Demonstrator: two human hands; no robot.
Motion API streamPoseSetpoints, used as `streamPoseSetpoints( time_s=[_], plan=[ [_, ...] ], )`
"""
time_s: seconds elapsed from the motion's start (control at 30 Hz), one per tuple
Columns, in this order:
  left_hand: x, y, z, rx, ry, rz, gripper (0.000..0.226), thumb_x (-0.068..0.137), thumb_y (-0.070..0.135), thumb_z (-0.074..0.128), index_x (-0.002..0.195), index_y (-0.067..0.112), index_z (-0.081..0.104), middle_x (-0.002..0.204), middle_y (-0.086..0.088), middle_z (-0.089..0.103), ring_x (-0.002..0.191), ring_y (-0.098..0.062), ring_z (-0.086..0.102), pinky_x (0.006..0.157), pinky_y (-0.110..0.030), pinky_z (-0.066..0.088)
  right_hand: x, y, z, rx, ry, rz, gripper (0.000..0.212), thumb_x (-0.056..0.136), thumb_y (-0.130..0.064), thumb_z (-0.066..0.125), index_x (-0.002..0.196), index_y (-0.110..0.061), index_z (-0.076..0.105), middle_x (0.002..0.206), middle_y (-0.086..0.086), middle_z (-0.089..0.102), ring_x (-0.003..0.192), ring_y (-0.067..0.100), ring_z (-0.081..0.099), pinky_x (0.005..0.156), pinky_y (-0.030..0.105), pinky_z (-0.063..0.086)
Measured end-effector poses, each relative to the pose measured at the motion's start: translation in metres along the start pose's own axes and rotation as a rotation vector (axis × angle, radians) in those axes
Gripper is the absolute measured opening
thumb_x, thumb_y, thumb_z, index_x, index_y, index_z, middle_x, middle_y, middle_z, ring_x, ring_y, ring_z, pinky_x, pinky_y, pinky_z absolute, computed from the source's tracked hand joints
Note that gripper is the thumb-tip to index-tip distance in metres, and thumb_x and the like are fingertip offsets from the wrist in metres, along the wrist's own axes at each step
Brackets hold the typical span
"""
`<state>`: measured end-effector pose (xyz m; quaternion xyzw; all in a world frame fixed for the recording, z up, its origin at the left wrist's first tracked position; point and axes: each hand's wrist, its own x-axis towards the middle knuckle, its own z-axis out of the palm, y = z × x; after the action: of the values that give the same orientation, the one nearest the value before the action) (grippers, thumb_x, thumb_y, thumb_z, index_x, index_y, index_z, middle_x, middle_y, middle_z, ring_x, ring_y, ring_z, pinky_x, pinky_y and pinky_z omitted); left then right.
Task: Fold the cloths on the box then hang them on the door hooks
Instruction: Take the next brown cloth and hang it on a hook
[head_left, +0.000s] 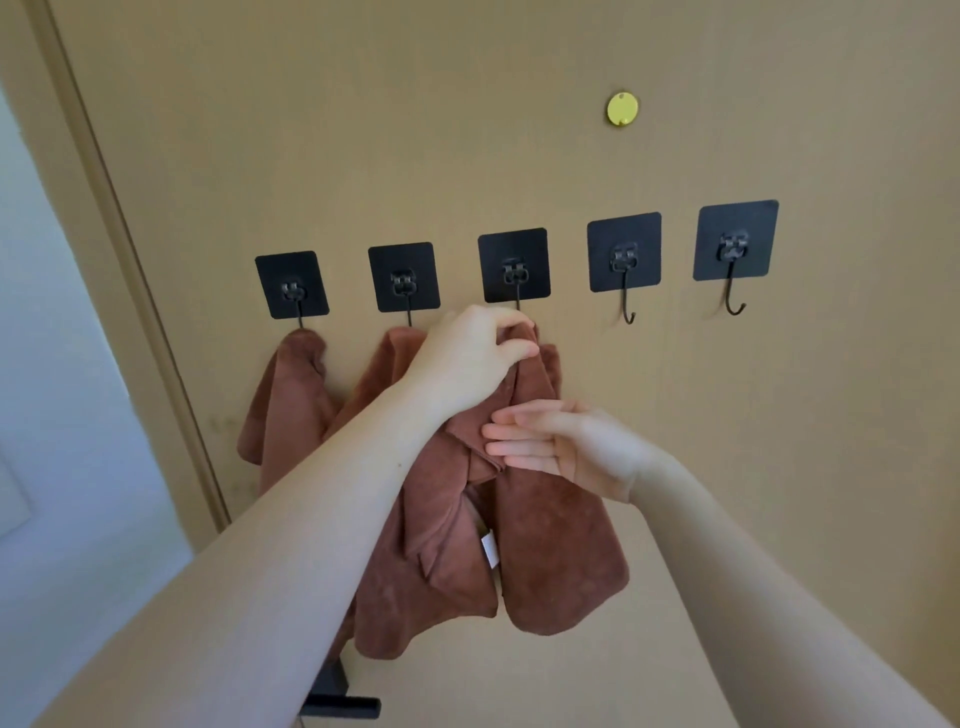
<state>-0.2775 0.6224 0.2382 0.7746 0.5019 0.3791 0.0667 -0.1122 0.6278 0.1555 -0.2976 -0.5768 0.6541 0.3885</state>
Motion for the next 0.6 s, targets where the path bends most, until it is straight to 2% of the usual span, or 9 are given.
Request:
streamPoseSetpoints(
  time_s=[0.1, 0.2, 0.4, 0.6],
  plan=[
    [-0.003, -0.001, 0.002, 0.002, 0.021, 0.000, 0.027, 0.096, 0.034, 0.067, 0.123, 0.029, 0.072, 0.107, 0.010, 0.069, 0.103, -0.016, 0.065, 0.098, -0.039, 0.052, 0.001, 0.009, -0.001, -0.016, 0.009, 0.023, 0.029, 0.103, -0.012, 0.055, 0.129, -0.003, 0.065, 0.125, 0.015, 0.073, 0.120, 0.028, 0.069, 0.112, 0.043, 0.047],
    [-0.006, -0.002, 0.004, -0.019, 0.037, -0.009, 0.029, 0.097, 0.035, 0.066, 0.125, 0.031, 0.070, 0.115, 0.008, 0.071, 0.112, -0.015, 0.062, 0.102, -0.038, 0.049, 0.002, 0.019, -0.004, -0.020, 0.015, 0.045, 0.029, 0.103, -0.012, 0.056, 0.129, -0.003, 0.065, 0.126, 0.014, 0.073, 0.120, 0.027, 0.069, 0.114, 0.044, 0.046],
    [-0.009, -0.001, 0.007, -0.035, 0.040, -0.007, 0.030, 0.097, 0.034, 0.065, 0.127, 0.031, 0.069, 0.113, 0.009, 0.071, 0.108, -0.016, 0.064, 0.101, -0.041, 0.050, -0.001, 0.044, -0.018, -0.073, -0.087, 0.184, 0.035, 0.103, -0.020, 0.056, 0.136, -0.012, 0.062, 0.134, 0.007, 0.070, 0.127, 0.023, 0.065, 0.118, 0.044, 0.040],
    [-0.006, -0.003, 0.006, -0.035, 0.031, 0.001, 0.026, 0.097, 0.032, 0.067, 0.122, 0.031, 0.070, 0.096, 0.022, 0.063, 0.107, -0.010, 0.062, 0.098, -0.031, 0.047, -0.001, 0.064, -0.028, -0.006, -0.108, 0.203, 0.033, 0.104, -0.021, 0.052, 0.136, -0.015, 0.060, 0.137, 0.005, 0.068, 0.130, 0.022, 0.062, 0.119, 0.044, 0.039]
  ],
)
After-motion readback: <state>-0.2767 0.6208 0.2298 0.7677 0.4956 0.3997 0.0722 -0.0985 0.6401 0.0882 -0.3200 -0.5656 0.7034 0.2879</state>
